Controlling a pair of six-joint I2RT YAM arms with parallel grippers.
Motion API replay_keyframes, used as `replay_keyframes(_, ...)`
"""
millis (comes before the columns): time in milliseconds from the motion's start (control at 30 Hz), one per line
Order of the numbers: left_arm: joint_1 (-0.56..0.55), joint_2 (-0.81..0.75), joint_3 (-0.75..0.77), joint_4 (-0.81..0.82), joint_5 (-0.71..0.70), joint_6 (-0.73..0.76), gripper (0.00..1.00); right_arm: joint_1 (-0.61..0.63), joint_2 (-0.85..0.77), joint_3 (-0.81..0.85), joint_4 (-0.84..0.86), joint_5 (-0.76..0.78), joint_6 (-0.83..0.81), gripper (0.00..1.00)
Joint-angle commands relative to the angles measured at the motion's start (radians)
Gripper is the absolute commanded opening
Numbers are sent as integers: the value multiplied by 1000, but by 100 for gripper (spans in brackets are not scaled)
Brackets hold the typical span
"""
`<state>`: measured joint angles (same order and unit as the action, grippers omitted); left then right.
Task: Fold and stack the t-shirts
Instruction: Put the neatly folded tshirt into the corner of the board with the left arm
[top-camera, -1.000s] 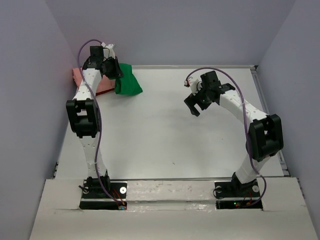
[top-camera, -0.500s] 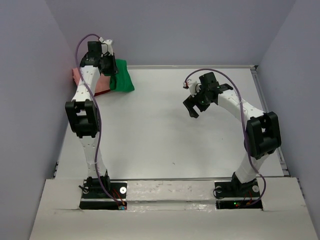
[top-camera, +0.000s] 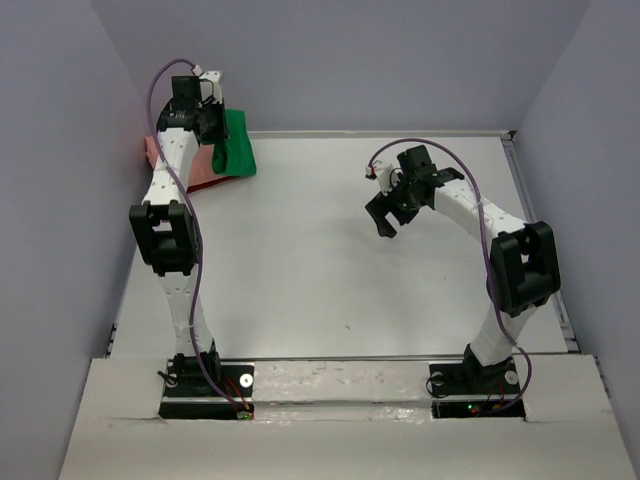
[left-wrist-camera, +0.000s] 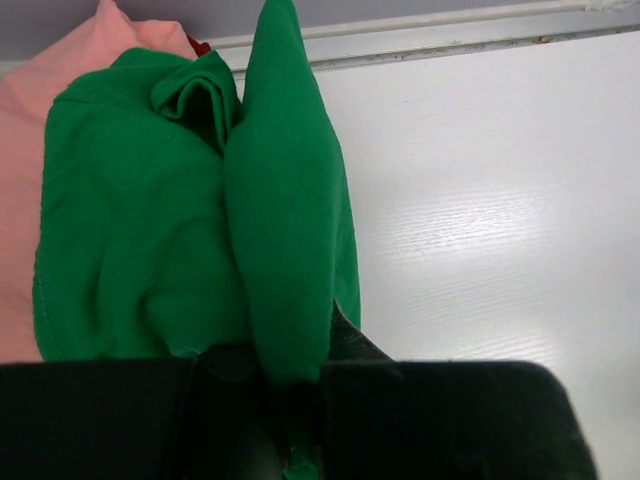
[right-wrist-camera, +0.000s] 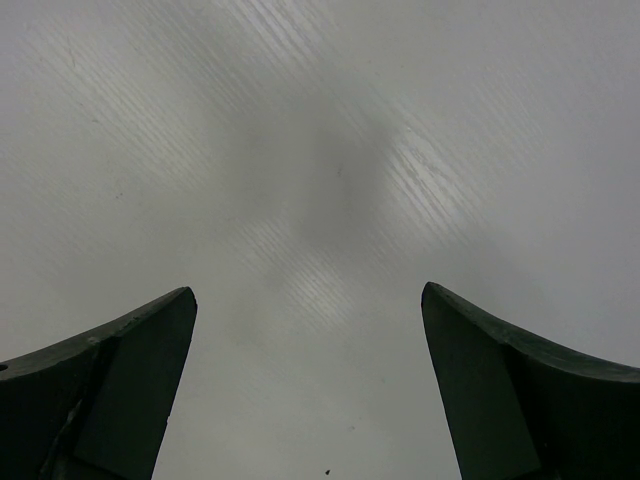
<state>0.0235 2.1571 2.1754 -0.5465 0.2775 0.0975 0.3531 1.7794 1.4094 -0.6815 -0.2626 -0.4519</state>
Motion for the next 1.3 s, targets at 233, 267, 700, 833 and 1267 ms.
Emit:
replay_keyframes(233,49,-102,73,36,-44,5,0,-3,8,-1,-12,-23,-1,100)
replay_keyframes(267,53,-100,75,34,-53,4,0,-3,9,-1,-12,-23,-1,100)
replay_keyframes(700,98,-82,139,36,-83,5,0,-3,18,11,-24,-23,-5,100)
replay_keyframes(833,116,-71,78,36,-46,-18,0,-3,20,10,-26,-14,-8,100)
replay_keyframes(1267,156,-57,-132,0,6,-24,0,-3,12,0,-30,13,-19,100)
